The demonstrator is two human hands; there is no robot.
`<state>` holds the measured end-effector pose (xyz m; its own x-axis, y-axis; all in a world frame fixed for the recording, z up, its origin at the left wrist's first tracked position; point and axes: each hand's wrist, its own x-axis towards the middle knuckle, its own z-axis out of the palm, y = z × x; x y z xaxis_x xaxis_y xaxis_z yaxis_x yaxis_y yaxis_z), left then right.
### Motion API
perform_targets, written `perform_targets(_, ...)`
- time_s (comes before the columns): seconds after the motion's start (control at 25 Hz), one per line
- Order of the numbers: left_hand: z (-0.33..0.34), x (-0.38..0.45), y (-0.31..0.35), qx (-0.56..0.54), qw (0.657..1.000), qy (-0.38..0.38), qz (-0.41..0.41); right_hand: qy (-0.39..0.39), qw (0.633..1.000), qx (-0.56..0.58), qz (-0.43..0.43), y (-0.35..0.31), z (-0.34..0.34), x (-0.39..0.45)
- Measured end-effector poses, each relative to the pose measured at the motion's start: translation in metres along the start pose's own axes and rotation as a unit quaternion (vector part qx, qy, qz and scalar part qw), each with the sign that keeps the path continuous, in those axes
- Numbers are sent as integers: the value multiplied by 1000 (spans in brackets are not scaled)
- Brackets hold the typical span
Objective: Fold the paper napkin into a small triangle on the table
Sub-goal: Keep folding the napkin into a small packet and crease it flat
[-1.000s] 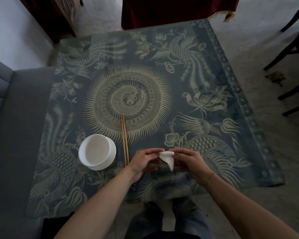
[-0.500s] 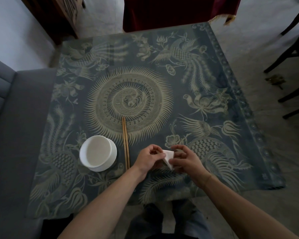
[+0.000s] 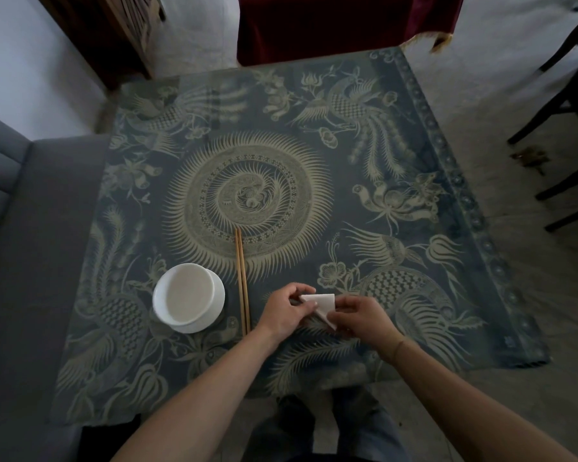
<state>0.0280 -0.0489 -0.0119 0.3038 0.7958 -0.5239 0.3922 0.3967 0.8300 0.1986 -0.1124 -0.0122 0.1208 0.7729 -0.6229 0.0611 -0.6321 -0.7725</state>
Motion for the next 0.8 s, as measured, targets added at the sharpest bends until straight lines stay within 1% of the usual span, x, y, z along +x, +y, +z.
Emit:
perform_targets(0.12, -5, 0, -2, 89, 996, -6, 1, 31, 993, -108, -25, 0, 0, -3)
perform_targets(0.2, -6, 0, 0, 171, 985, 2, 15, 48, 972, -219, -63, 0, 1, -8)
perform_targets(0.24, -4, -1, 1, 226, 974, 7, 27, 54, 957, -275, -79, 1, 2, -11)
perform_targets(0.32, 1, -3, 0, 342, 938, 24, 55, 63, 917, -380, -107, 5, 5, -15)
perform_targets(0.4, 6, -5, -3, 425, 899, 50, 91, 73, 877, -455, -134, 9, 9, -17)
perform_targets(0.52, 7, -9, -9, 477, 858, 89, 169, 109, 828, -506, -216, 15, 12, -19)
perform_targets(0.6, 9, -13, -15, 508, 821, 97, 241, 109, 776, -549, -290, 22, 10, -21)
perform_targets(0.68, 9, -17, -19, 538, 785, 97, 291, 98, 721, -588, -353, 32, 7, -20)
perform_targets(0.72, 9, -18, -21, 553, 770, 95, 304, 89, 703, -603, -365, 37, 7, -20)
perform_targets(0.76, 8, -21, -24, 563, 760, 90, 313, 82, 695, -614, -366, 41, 6, -20)
perform_targets(0.8, 8, -25, -28, 565, 755, 80, 322, 77, 695, -621, -355, 45, 7, -20)
